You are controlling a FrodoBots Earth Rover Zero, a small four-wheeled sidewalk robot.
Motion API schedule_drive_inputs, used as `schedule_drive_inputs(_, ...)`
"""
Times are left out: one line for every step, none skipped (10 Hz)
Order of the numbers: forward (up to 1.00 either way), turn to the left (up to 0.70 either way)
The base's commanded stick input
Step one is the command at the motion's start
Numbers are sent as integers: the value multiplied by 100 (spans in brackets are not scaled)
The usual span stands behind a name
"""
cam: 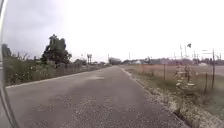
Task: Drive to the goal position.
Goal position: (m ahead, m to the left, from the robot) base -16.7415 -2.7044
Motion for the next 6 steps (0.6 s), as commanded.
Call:
schedule_drive_inputs(8,0)
schedule_drive_inputs(8,0)
schedule_drive_inputs(8,0)
schedule_drive_inputs(8,0)
schedule_drive_inputs(8,0)
schedule_drive_inputs(8,0)
